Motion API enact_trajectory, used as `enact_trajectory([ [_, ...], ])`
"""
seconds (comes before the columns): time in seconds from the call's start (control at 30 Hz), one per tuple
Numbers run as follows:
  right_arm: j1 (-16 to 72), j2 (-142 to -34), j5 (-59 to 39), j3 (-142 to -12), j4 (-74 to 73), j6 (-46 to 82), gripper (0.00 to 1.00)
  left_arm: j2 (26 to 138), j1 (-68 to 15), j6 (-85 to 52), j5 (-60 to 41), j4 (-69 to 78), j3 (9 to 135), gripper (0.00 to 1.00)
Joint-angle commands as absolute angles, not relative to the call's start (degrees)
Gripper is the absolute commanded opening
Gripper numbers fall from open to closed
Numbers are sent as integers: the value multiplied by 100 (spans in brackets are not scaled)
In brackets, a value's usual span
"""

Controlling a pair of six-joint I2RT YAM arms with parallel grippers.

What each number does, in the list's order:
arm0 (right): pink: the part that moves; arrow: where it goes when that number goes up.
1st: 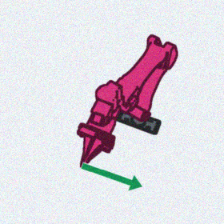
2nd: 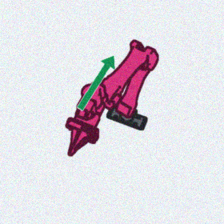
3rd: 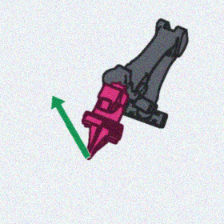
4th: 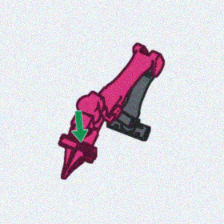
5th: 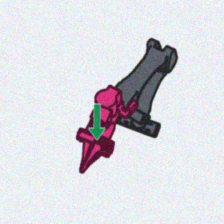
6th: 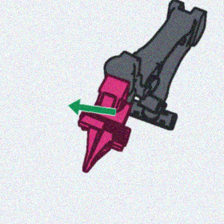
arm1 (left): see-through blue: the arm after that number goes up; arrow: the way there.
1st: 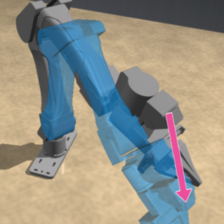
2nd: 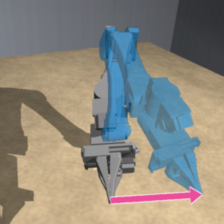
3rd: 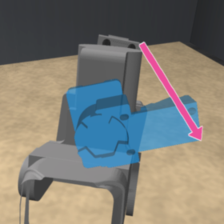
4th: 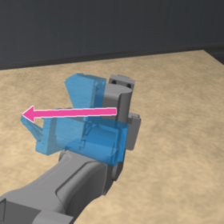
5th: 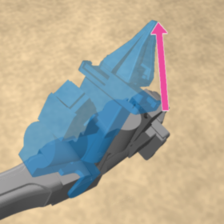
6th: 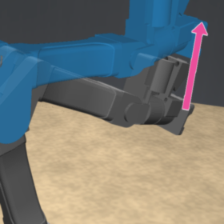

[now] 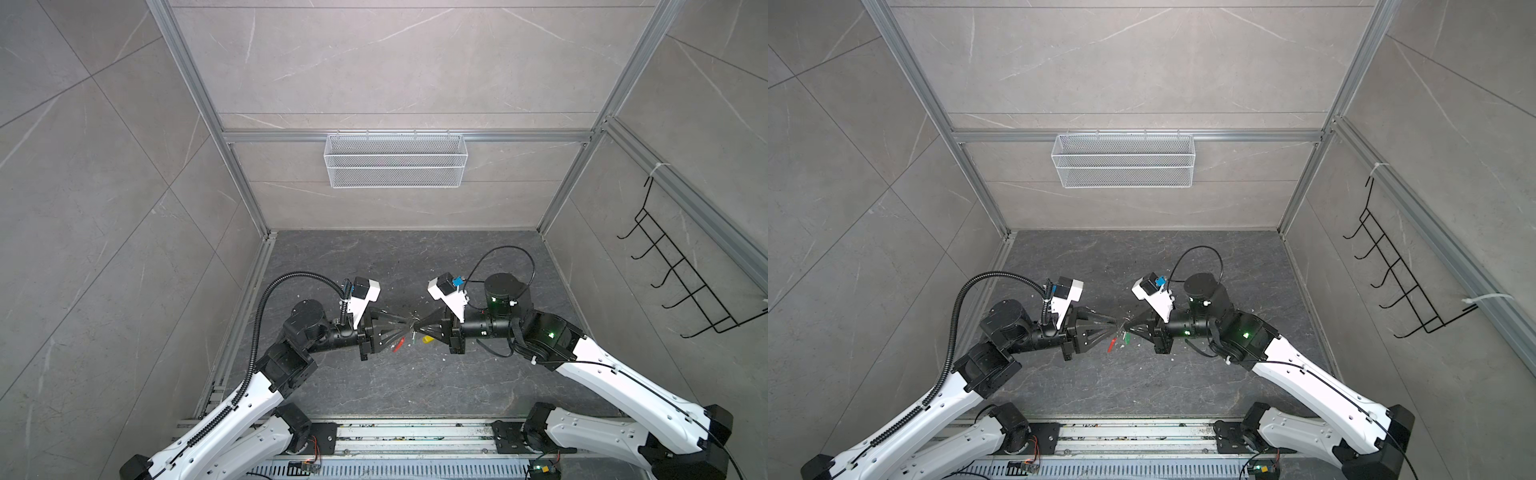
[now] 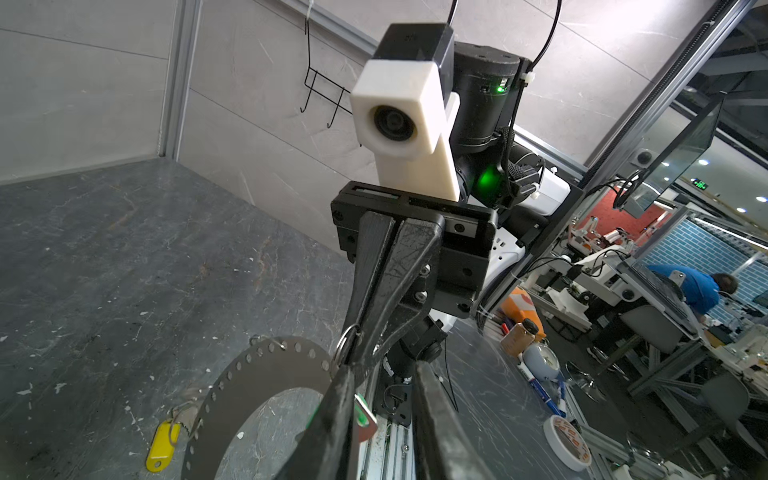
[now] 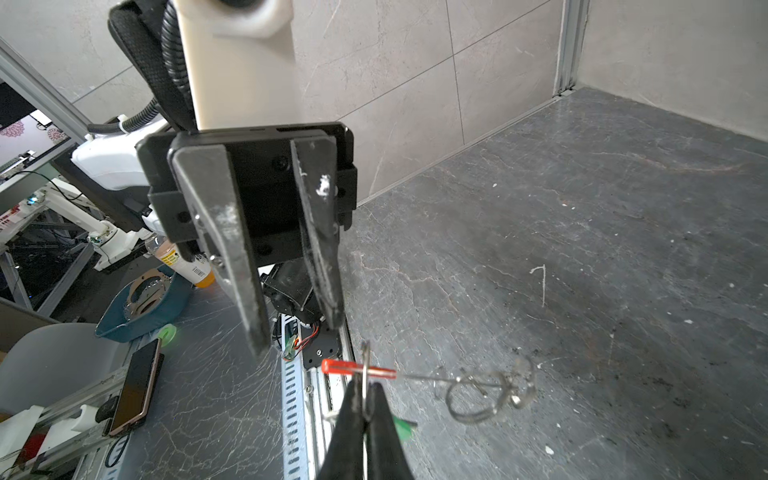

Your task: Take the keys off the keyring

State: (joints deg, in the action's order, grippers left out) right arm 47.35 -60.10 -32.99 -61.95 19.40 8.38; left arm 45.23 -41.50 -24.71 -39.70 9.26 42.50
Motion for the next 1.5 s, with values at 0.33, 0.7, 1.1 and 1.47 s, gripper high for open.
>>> enact_trajectory([
  [0.33,4789,-5845,-3512,-6082,1638,940,0,4847,-4146,-2470,-4279,1595,4288,28],
  [0.7,4794,-5858,-3430,-6091,1582,987,0,5046,-4157,-2626,-4682,1887,4276,22],
  [1.1,4797,-5889,-3370,-6078,1555,1006,0,4989,-4174,-2619,-4562,1852,4256,6],
  [1.47,4799,-5791,-3091,-6032,1518,1090,6,4690,-4522,-2169,-3753,1339,4329,0],
])
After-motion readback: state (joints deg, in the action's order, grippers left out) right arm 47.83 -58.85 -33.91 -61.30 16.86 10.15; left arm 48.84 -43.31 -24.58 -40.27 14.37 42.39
